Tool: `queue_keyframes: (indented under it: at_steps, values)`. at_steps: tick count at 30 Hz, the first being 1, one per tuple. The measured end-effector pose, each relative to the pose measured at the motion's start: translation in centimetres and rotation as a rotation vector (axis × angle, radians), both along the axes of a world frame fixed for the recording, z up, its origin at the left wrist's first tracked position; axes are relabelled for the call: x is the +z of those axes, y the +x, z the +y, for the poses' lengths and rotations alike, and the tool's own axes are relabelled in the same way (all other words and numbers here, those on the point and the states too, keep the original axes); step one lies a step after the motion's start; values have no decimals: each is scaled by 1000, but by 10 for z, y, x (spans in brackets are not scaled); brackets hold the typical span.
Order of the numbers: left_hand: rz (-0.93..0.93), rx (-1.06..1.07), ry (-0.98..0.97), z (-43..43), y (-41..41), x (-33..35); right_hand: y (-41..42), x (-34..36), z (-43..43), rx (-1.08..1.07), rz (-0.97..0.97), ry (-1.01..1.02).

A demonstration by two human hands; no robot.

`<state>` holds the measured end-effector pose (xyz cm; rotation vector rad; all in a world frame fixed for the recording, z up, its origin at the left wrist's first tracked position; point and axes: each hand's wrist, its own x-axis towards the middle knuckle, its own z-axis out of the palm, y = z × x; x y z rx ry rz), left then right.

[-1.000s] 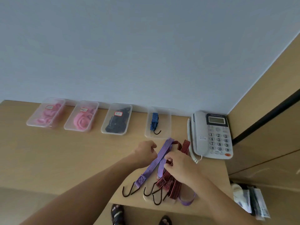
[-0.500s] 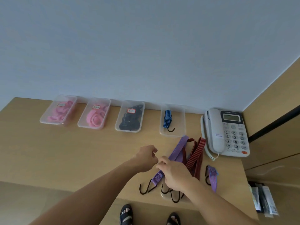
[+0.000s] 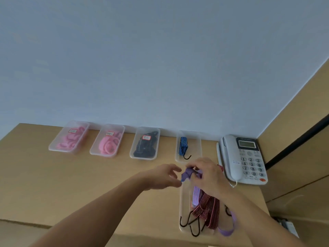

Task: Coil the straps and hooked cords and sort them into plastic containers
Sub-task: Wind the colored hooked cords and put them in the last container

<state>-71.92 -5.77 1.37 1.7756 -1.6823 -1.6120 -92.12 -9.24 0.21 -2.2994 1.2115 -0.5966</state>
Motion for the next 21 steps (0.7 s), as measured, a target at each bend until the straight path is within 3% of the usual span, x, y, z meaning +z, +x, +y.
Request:
queue_keyframes:
  at_steps: [8, 13, 21]
  values:
    - [364, -74, -173, -16, -22, 76, -5, 70, -13, -152, -323, 73]
    - [597, -67, -143, -16, -23, 111, -9, 106, -16, -241, -595, 154]
    - [689, 8, -279, -18, -31, 144, -4, 139, -14, -175, -734, 147]
